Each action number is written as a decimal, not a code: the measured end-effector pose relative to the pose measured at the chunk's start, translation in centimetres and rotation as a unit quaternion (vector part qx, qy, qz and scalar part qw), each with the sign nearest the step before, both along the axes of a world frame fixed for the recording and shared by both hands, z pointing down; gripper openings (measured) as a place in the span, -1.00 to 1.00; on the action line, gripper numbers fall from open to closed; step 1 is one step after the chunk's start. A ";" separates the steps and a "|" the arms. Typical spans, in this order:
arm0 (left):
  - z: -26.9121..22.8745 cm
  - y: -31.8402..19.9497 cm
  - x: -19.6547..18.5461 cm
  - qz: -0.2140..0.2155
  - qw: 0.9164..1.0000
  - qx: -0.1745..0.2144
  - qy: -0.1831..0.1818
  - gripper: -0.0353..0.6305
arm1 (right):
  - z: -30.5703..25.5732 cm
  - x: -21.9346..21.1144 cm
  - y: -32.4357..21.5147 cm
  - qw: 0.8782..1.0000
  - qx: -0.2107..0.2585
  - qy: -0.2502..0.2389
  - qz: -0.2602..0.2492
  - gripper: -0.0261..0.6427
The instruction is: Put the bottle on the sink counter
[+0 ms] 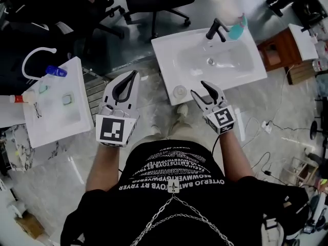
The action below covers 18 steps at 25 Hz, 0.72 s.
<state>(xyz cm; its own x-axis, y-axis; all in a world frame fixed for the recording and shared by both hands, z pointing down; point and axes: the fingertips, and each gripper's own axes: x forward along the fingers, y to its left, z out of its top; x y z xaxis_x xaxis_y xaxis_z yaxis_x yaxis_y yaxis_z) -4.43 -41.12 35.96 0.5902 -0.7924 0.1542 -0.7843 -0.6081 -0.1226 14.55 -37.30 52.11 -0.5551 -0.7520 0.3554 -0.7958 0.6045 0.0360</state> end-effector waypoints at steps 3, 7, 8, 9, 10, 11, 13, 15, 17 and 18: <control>-1.7 1.0 -0.1 0.008 1.000 0.017 0.005 -0.88 | -8.0 1.4 -0.3 0.996 0.059 -0.010 0.063 -0.94; -3.8 2.5 -0.5 0.022 0.999 0.037 0.010 -0.88 | -15.0 0.8 0.7 0.991 0.109 0.015 0.076 -0.94; -4.2 2.9 -0.5 0.026 0.999 0.040 0.010 -0.88 | -16.3 0.6 1.1 0.990 0.119 0.018 0.080 -0.94; -4.5 3.3 -0.6 0.028 0.999 0.043 0.012 -0.88 | -17.4 0.4 1.6 0.989 0.124 0.017 0.085 -0.94; -4.7 3.7 -0.6 0.031 0.998 0.044 0.014 -0.88 | -18.2 0.3 2.1 0.988 0.125 0.016 0.090 -0.94; -4.8 4.1 -0.6 0.034 0.998 0.044 0.015 -0.88 | -18.6 0.3 2.7 0.988 0.124 0.015 0.096 -0.94; -4.7 5.0 -0.7 0.041 0.998 0.043 0.016 -0.88 | -19.0 0.3 3.6 0.987 0.118 0.013 0.105 -0.94; -4.8 5.8 -0.7 0.049 0.998 0.043 0.018 -0.88 | -19.0 0.2 4.5 0.987 0.115 0.017 0.111 -0.94; -5.0 6.5 -0.7 0.056 0.997 0.046 0.022 -0.88 | -19.0 0.1 5.4 0.986 0.115 0.026 0.119 -0.94; -5.0 6.9 -0.8 0.059 0.997 0.047 0.023 -0.88 | -18.9 0.1 5.8 0.985 0.116 0.030 0.122 -0.94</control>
